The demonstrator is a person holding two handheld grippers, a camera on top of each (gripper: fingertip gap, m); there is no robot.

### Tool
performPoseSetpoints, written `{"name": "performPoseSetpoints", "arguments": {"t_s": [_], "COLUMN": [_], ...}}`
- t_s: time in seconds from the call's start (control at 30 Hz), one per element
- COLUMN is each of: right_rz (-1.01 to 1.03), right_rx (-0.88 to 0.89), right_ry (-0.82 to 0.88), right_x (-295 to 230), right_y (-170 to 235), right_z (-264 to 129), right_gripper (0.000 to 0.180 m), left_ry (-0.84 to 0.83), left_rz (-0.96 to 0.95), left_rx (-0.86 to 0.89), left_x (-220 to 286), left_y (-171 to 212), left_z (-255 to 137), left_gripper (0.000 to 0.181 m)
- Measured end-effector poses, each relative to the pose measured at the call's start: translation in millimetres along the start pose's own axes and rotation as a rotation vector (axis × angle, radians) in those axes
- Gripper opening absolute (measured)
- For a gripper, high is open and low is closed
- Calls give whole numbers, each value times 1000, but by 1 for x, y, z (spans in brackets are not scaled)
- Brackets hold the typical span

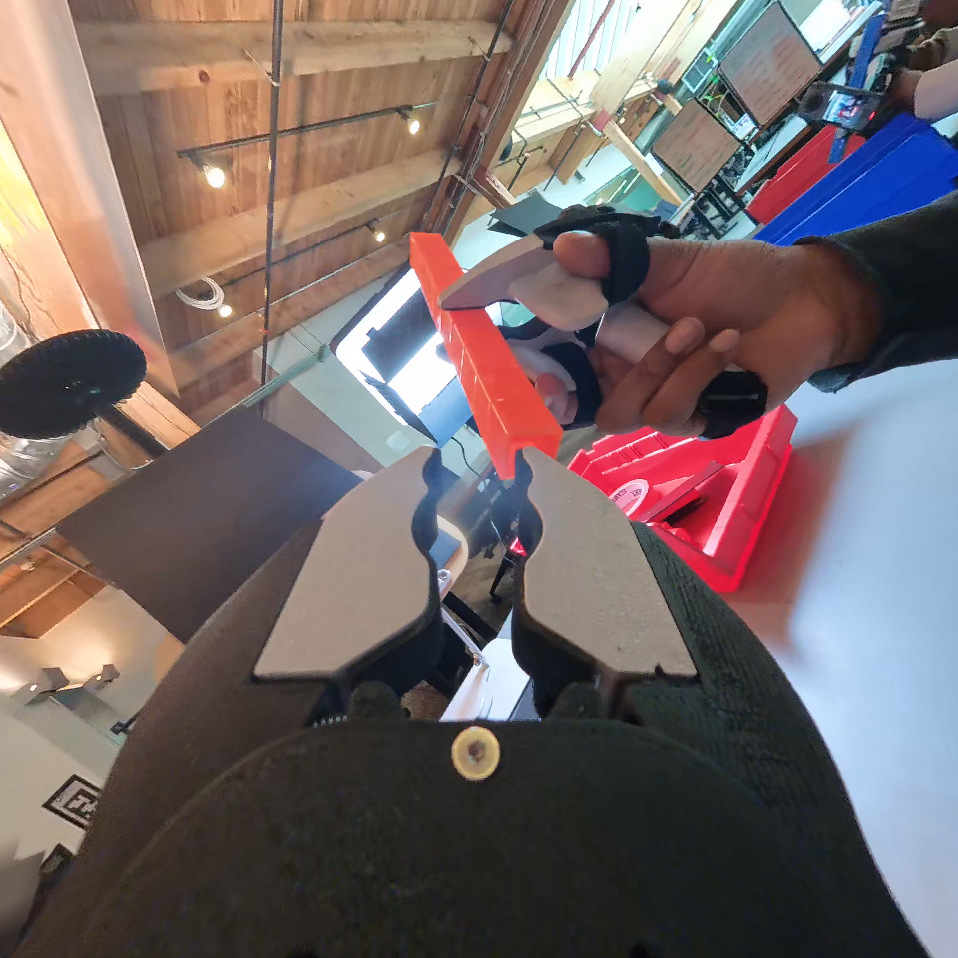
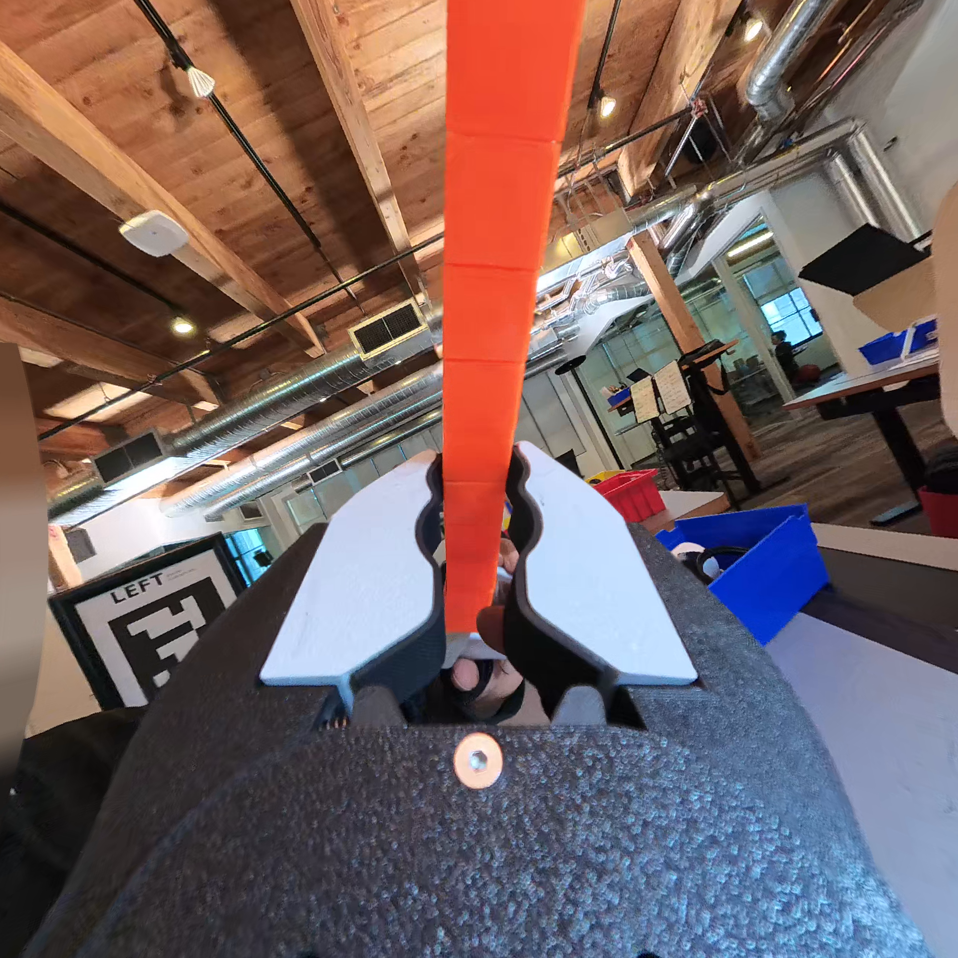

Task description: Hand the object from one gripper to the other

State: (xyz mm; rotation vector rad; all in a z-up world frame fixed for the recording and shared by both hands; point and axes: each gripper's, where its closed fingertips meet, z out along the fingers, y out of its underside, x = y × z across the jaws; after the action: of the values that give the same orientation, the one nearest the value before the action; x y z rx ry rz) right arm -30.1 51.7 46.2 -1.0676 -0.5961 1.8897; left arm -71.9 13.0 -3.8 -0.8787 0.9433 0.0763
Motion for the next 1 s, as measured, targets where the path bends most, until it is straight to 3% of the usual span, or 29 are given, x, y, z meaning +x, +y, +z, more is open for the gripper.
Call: {"name": "performPoseSetpoints", "arguments": {"t_s": [0.3, 0.6, 0.73, 0.83, 1.0], "right_rz": [33, 107, 143, 117, 52], "right_rx": [121, 1, -8, -25, 7], "right_ry": [3, -15, -20, -39, -49], "right_x": [-4, 4, 6, 1, -9], "right_y": [-40, 5, 14, 14, 1], "right_z": [-20, 2, 6, 6, 5], "right_gripper": [23, 23, 23, 24, 50], "left_ry": [-42, -22, -17, -26, -72], "left_rz": [9, 35, 67, 63, -141], "left_rx": [23, 40, 34, 52, 167], "left_x": [-5, 4, 6, 3, -23], "left_y": [1, -9, -8, -14, -38], "left_z": [-3, -3, -5, -7, -18], "left_gripper": [27, 26, 5, 4, 3]}}
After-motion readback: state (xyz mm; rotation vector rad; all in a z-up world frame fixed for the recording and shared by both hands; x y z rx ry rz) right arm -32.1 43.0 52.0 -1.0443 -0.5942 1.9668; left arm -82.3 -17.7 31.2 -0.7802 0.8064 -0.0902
